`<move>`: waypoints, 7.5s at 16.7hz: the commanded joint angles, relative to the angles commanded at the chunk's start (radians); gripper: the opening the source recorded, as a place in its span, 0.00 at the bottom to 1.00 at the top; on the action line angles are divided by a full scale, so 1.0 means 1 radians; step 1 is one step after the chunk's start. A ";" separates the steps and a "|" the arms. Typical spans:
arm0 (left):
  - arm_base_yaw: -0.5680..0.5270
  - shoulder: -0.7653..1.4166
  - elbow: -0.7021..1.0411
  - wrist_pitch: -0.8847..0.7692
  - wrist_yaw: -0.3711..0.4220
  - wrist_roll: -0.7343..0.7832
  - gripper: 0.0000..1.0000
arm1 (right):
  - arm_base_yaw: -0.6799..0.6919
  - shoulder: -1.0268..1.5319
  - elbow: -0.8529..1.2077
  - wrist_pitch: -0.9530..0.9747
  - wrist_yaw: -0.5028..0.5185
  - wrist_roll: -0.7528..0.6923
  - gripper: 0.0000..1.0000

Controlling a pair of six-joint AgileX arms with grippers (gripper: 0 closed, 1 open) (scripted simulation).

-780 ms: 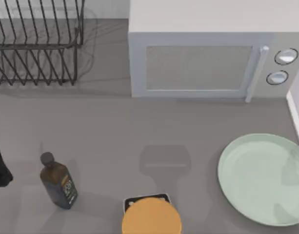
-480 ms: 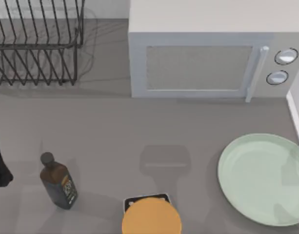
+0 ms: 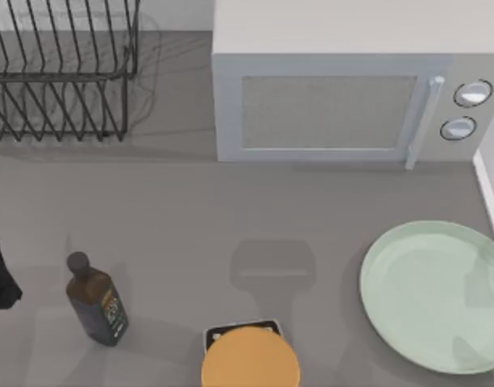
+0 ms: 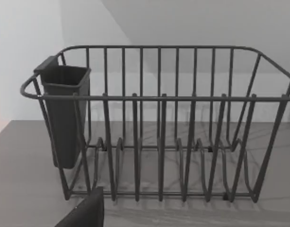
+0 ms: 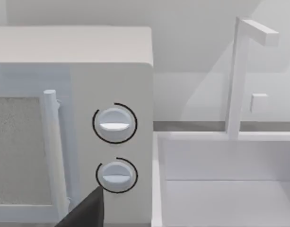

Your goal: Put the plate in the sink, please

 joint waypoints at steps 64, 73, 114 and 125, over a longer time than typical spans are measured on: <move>0.000 0.000 0.000 0.000 0.000 0.000 1.00 | 0.618 1.999 1.115 -0.687 0.001 0.635 0.55; 0.000 0.000 0.000 0.000 0.000 0.000 1.00 | 0.618 1.999 1.115 -0.687 0.001 0.635 0.00; 0.000 0.000 0.000 0.000 0.000 0.000 1.00 | 0.245 2.093 2.446 -1.792 0.062 0.403 0.00; 0.000 0.000 0.000 0.000 0.000 0.000 1.00 | -0.079 2.672 2.881 -1.764 0.019 -0.026 0.00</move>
